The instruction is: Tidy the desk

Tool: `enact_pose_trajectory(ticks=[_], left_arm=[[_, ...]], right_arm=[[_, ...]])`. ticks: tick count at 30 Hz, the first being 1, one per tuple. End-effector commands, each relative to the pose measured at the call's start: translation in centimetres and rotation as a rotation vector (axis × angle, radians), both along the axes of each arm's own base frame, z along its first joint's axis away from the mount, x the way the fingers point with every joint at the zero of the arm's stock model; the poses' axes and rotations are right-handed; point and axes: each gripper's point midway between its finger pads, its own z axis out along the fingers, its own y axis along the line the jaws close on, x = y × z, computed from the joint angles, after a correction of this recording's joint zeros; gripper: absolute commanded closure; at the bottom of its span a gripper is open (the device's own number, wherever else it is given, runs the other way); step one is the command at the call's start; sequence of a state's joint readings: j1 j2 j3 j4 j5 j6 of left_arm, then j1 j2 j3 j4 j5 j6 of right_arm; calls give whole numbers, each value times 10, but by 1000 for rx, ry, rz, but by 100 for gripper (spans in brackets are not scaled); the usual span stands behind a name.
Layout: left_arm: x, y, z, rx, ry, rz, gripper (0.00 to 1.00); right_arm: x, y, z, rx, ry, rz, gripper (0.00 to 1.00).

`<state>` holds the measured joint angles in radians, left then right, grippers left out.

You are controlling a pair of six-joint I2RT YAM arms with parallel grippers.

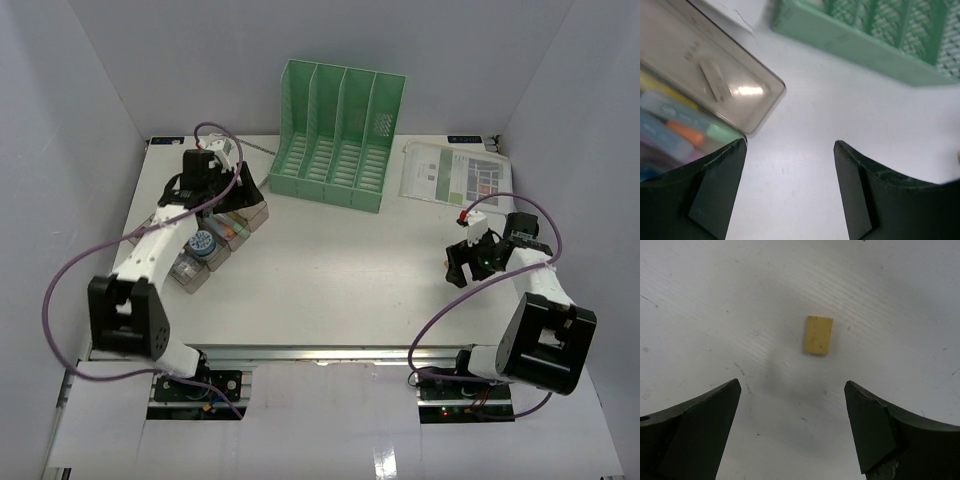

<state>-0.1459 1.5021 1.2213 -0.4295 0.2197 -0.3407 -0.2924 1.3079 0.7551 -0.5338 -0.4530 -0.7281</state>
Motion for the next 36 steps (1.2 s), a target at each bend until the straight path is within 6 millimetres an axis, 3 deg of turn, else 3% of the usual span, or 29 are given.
enact_pose_trajectory(ticks=[1, 5, 10, 22, 26, 30, 32, 34, 36], left_arm=[[-58, -28, 59, -87, -307, -272, 15], [-107, -28, 64, -121, -432, -309, 8], [-132, -14, 50, -80, -503, -260, 6], [-142, -5, 70, -64, -583, -213, 6], [-145, -4, 75, -62, -599, -206, 6], [-146, 0, 80, -53, -621, -184, 6], [-146, 6, 83, -41, -636, -154, 6], [-146, 11, 85, -26, -647, -123, 5], [-147, 19, 89, -9, -662, -81, 6]], right_arm=[[16, -23, -9, -150, 4, 17, 12], [32, -17, -13, -130, 21, 52, 23], [48, -7, -19, -129, 68, 78, 40], [49, 4, -44, -165, 149, 49, 59], [49, 12, -42, -184, 140, 82, 77], [52, 44, -23, -187, 92, 208, 91], [52, 80, -7, -185, 64, 339, 92], [66, 119, 21, -176, -4, 457, 92], [66, 164, 34, -159, -11, 587, 92]])
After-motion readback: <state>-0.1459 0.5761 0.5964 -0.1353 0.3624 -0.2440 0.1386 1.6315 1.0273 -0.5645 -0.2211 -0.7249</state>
